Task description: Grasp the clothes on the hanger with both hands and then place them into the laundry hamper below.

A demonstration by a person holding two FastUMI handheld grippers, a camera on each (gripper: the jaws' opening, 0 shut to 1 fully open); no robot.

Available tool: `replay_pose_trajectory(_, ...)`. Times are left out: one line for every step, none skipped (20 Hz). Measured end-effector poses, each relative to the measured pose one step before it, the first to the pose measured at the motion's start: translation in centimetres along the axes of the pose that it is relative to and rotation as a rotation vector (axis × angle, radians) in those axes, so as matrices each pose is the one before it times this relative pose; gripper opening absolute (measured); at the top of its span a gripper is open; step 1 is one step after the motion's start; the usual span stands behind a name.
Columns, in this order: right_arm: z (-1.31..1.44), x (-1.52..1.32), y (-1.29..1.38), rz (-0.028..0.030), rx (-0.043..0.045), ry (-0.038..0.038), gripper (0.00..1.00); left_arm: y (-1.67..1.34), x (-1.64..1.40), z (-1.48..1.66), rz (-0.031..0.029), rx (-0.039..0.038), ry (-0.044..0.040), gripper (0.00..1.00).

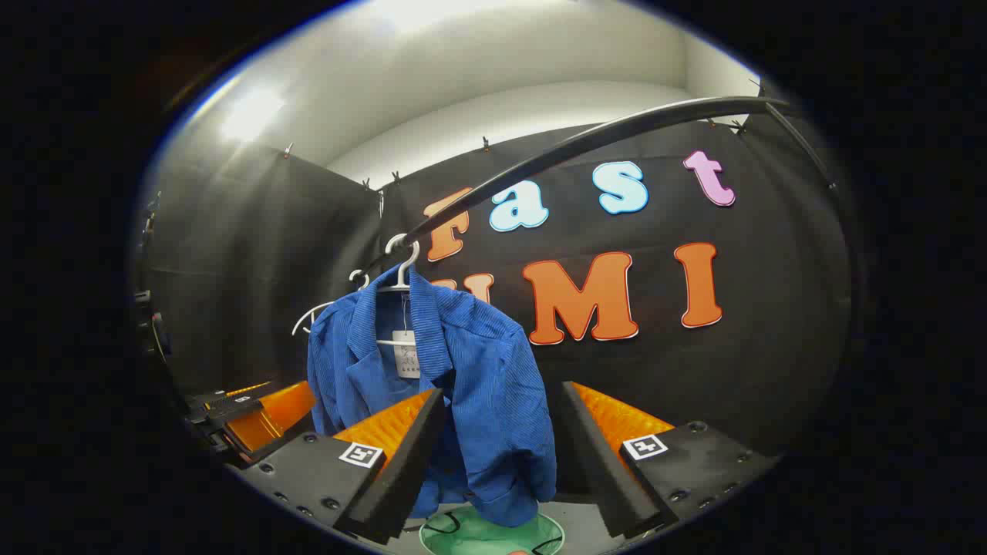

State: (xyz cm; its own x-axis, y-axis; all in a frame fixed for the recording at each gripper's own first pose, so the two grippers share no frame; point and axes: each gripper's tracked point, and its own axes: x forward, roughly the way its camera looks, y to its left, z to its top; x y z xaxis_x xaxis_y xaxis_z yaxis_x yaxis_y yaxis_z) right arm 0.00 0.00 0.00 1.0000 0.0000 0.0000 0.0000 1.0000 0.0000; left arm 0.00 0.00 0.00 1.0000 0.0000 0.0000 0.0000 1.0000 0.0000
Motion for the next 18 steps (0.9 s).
replay_pose_trajectory(-0.142,0.276,0.34,0.00228,0.00586,0.00073,0.98,-0.065,0.247,0.037,-0.00799,-0.00035,0.00019,0.98)
replay_pose_trajectory(-0.094,0.219,0.242,-0.00075,0.00576,0.00063,0.98,0.081,0.17,-0.019,-0.00361,0.00301,0.00101,0.98)
replay_pose_trajectory(-0.139,0.247,0.214,0.00175,0.00319,0.00136,0.98,0.165,0.182,0.069,-0.00178,0.00487,-0.00415,0.98)
replay_pose_trajectory(-0.112,0.161,0.152,-0.00152,0.00183,0.00202,0.98,0.043,0.162,0.126,0.00065,0.00358,-0.00478,0.99)
replay_pose_trajectory(-0.115,0.261,0.131,-0.00211,0.00063,0.00292,0.98,0.003,0.12,-0.105,-0.00124,0.0017,-0.00074,0.98)
replay_pose_trajectory(-0.039,0.013,-0.058,-0.00027,0.00026,0.00317,0.98,-0.078,0.136,-0.138,-0.00295,0.00019,0.00487,0.96)
replay_pose_trajectory(0.098,0.12,0.158,0.00232,-0.00025,-0.00164,0.98,-0.165,0.053,0.016,-0.00313,0.00023,0.00148,0.95)
replay_pose_trajectory(0.053,0.025,0.0,-0.00074,-0.00208,-0.00106,0.89,-0.052,0.005,-0.027,-0.00104,0.00194,-0.001,0.98)
replay_pose_trajectory(0.004,-0.085,-0.202,-0.00208,-0.00315,0.00099,0.98,-0.033,0.019,0.063,-0.00009,0.00328,-0.00275,0.95)
replay_pose_trajectory(-0.083,0.105,-0.054,-0.00192,-0.0017,0.00165,0.98,-0.198,-0.022,0.091,-0.00076,0.00284,-0.00328,0.95)
replay_pose_trajectory(-0.042,-0.011,-0.05,-0.00083,0.00121,0.00081,0.98,-0.185,-0.172,-0.025,-0.00237,0.00111,-0.00181,0.95)
replay_pose_trajectory(-0.002,0.045,-0.023,-0.00083,0.00335,0.0002,0.98,-0.185,0.024,0.006,-0.00396,-0.0006,-0.00086,0.98)
replay_pose_trajectory(-0.074,0.073,-0.178,-0.00132,0.00275,0.00214,0.89,-0.101,0.034,-0.03,-0.00063,0.00086,-0.00084,0.98)
replay_pose_trajectory(-0.096,0.093,-0.183,-0.00207,0.00269,0.00205,0.98,-0.011,0.01,0.051,0.00162,0.00361,-0.00357,0.98)
replay_pose_trajectory(-0.104,0.062,-0.131,-0.00139,0.00271,0.00291,0.98,-0.125,-0.123,0.084,0.00213,0.00525,-0.0049,0.99)
replay_pose_trajectory(-0.059,0.001,-0.195,-0.00085,0.00251,0.00268,0.98,-0.044,0.114,0.025,0.00237,0.0049,-0.00325,0.99)
replay_pose_trajectory(0.012,-0.007,-0.231,-0.00146,0.00264,0.00071,0.98,-0.145,0.003,-0.073,-0.00116,0.00269,-0.0008,0.95)
replay_pose_trajectory(0.018,0.287,-0.066,-0.00234,0.00303,-0.00145,0.98,-0.217,0.03,-0.105,-0.00344,0.00088,0.00085,0.95)
